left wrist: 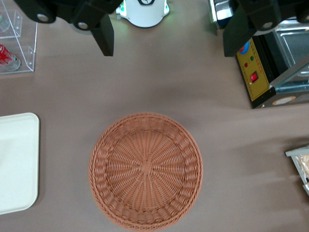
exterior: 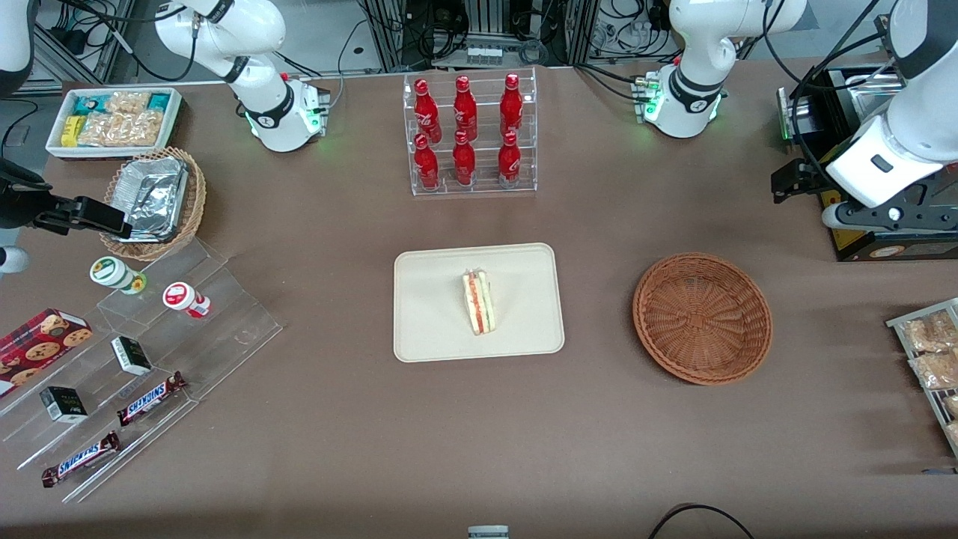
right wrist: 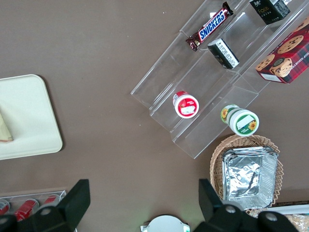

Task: Place sandwich from basket to tray

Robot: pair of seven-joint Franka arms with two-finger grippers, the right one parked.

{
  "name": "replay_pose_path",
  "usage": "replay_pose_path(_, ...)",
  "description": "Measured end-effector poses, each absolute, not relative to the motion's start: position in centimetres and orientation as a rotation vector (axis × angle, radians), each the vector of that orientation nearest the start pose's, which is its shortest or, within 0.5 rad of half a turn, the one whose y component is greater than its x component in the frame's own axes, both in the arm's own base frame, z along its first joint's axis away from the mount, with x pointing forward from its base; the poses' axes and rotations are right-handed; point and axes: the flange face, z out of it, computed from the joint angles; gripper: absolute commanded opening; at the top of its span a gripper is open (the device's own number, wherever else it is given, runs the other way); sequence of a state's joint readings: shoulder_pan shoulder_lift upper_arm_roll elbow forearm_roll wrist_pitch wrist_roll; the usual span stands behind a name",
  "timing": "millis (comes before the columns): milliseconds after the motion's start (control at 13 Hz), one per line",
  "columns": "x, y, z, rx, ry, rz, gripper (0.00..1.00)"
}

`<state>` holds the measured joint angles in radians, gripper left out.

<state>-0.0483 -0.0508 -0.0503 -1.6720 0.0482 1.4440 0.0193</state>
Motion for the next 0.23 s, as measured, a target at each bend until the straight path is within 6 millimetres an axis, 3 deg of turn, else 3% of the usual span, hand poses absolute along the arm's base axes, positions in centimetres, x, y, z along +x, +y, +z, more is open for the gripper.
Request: replay_pose_path(231, 51.62, -4.35, 60.28, -3.069, 0.169, 0.258, 1.0)
